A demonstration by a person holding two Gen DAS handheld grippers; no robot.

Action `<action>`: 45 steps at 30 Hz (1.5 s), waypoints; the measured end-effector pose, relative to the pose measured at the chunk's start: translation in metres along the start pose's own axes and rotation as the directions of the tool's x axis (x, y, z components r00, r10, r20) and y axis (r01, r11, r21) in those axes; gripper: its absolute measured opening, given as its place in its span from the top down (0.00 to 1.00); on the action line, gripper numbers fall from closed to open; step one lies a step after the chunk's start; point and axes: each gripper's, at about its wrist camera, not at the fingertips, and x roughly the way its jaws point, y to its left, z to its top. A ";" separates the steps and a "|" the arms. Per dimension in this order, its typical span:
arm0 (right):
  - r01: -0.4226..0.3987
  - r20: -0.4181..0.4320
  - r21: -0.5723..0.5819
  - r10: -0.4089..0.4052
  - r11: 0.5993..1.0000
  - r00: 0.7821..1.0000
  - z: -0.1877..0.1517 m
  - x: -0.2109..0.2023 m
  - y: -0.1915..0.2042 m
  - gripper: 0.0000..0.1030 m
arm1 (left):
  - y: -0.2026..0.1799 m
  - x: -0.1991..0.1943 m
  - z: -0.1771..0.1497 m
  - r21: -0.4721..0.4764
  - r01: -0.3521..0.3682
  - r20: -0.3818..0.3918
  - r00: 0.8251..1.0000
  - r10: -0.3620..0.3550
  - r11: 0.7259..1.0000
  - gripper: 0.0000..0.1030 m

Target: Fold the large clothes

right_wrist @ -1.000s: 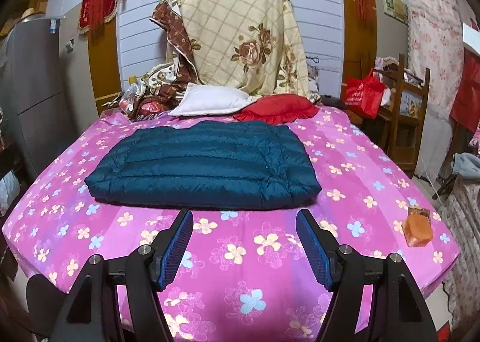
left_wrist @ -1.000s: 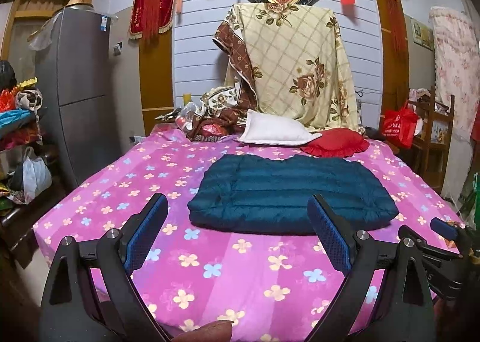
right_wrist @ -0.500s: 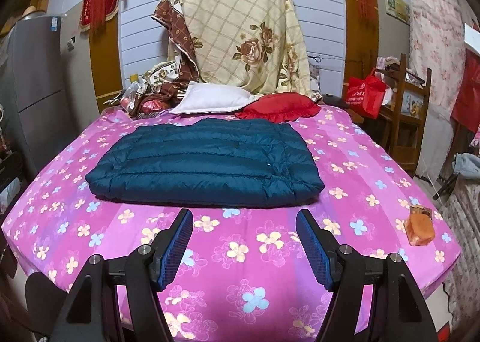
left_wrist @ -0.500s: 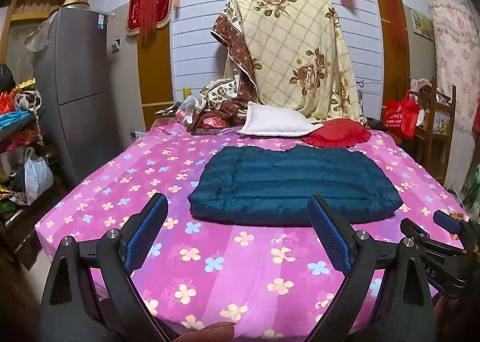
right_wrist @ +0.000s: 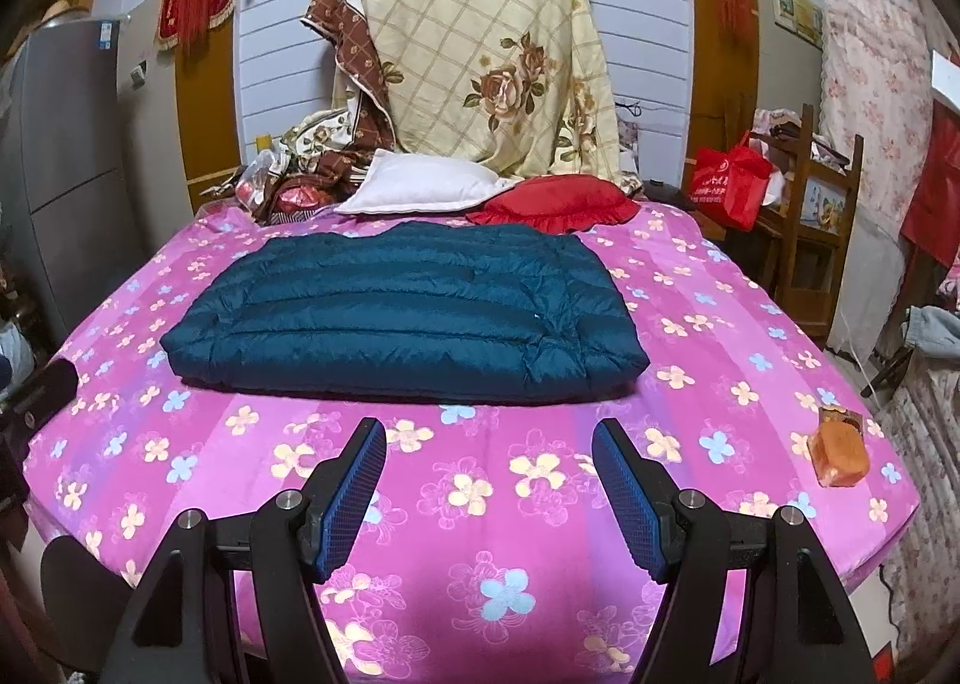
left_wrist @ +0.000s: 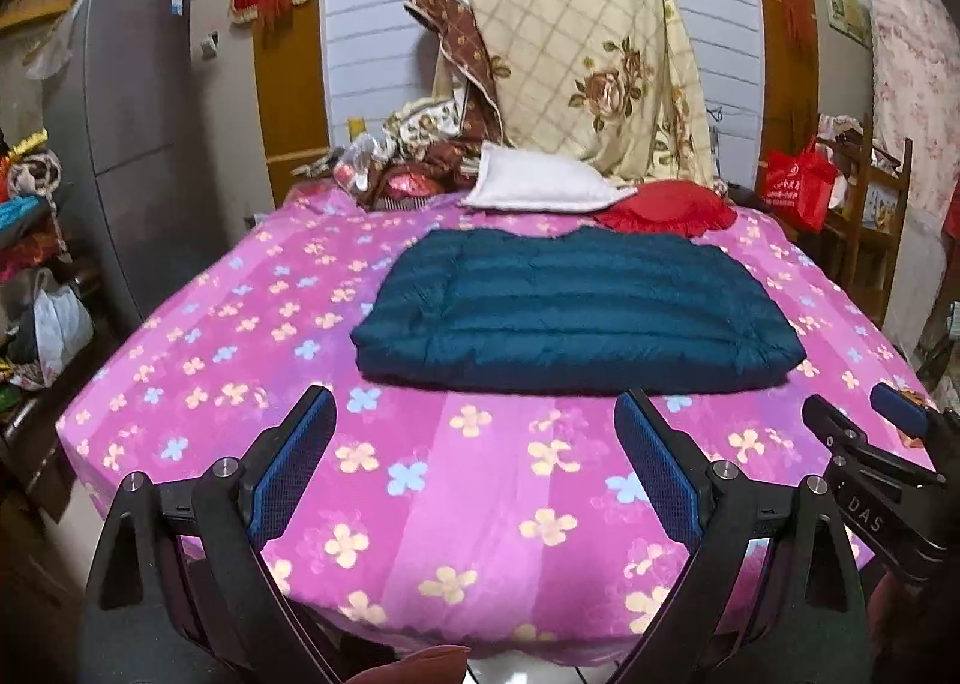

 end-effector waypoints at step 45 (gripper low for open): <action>0.034 -0.114 -0.040 -0.039 0.999 0.993 -0.016 0.024 0.016 0.33 | -0.004 0.031 -0.019 -0.009 0.071 -0.165 0.984 -0.071 0.997 0.09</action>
